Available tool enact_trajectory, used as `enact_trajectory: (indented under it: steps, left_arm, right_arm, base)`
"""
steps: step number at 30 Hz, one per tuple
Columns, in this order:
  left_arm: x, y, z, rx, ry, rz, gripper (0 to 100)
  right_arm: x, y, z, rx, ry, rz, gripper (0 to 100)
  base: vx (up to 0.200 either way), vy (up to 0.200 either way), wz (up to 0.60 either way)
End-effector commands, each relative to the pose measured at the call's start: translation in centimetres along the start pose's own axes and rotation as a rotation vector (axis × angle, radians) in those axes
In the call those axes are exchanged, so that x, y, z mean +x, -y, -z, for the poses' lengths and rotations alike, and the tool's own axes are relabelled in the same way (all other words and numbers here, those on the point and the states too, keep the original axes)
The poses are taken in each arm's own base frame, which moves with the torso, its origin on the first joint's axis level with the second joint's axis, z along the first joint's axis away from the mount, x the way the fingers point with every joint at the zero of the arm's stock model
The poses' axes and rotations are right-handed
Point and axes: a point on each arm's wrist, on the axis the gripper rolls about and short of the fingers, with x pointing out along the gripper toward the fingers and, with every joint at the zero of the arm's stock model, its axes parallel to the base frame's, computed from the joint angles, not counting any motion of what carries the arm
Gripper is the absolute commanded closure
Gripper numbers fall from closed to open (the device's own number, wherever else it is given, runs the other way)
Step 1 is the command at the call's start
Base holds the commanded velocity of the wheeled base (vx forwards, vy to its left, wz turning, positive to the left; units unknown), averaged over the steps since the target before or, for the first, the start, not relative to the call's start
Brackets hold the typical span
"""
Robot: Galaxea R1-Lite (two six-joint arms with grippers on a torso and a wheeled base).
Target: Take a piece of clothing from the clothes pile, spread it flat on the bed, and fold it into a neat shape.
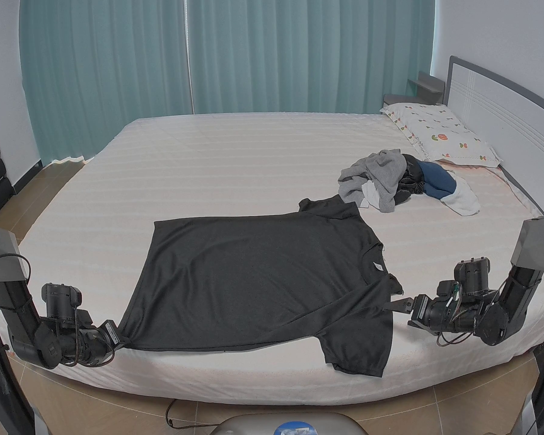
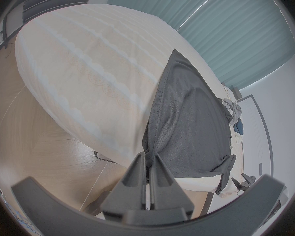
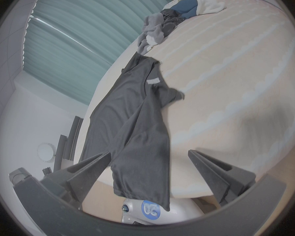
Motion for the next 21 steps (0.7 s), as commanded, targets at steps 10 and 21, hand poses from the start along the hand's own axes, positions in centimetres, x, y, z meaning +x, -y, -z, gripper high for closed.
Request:
enact_trajectory:
  steps: [10,21]
  left_arm:
    - [0.0,-0.1,0.0,-0.001,-0.001,-0.003,100]
    - [0.1,-0.1,0.0,-0.001,0.000,-0.002,100]
  right_arm:
    - [2.2,0.7,2.2,0.002,-0.060,-0.005,0]
    - [3.1,0.1,3.0,0.019,-0.023,-0.030,100]
  base:
    - [0.000,0.000,0.00]
    - [0.000,0.000,0.00]
